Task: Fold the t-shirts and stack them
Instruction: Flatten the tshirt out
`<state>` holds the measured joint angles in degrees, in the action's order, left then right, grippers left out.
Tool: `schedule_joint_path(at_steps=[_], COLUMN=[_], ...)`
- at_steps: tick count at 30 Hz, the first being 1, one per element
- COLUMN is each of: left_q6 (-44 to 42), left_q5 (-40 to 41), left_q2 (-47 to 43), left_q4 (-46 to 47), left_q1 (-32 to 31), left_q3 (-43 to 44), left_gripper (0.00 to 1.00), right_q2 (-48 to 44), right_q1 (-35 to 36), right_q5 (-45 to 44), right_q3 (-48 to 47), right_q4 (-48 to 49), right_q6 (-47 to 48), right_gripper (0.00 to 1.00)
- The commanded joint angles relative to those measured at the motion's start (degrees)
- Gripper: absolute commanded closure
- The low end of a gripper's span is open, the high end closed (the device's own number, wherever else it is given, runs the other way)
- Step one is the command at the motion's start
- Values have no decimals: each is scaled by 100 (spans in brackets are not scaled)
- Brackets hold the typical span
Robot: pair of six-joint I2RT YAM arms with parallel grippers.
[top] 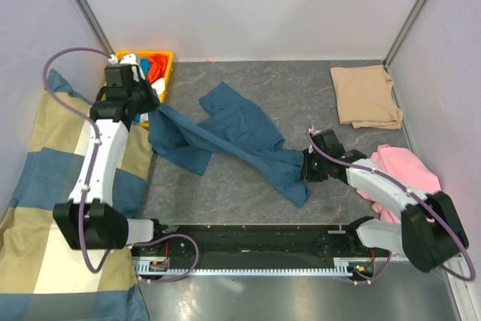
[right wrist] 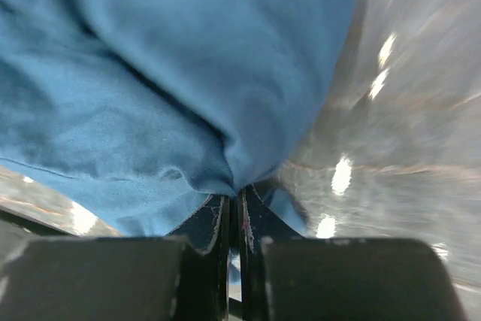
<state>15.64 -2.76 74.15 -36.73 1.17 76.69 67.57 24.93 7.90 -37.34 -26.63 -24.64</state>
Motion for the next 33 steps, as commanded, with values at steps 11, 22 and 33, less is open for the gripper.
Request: schedule_joint_path(at_steps=[11, 22, 33], left_q6=[150, 124, 115], left_q5=[-286, -242, -269], left_q2=[135, 56, 21], left_q4=[465, 456, 456], left_q1=[32, 32, 24], left_q3=[-224, -321, -347], left_gripper=[98, 98, 98], right_q2=[846, 688, 485], right_q1=[162, 162, 161], right_q5=[792, 406, 98], right_q3=[219, -10, -151], right_q4=[932, 598, 369], right_q6=[-375, -278, -260], right_gripper=[48, 41, 41])
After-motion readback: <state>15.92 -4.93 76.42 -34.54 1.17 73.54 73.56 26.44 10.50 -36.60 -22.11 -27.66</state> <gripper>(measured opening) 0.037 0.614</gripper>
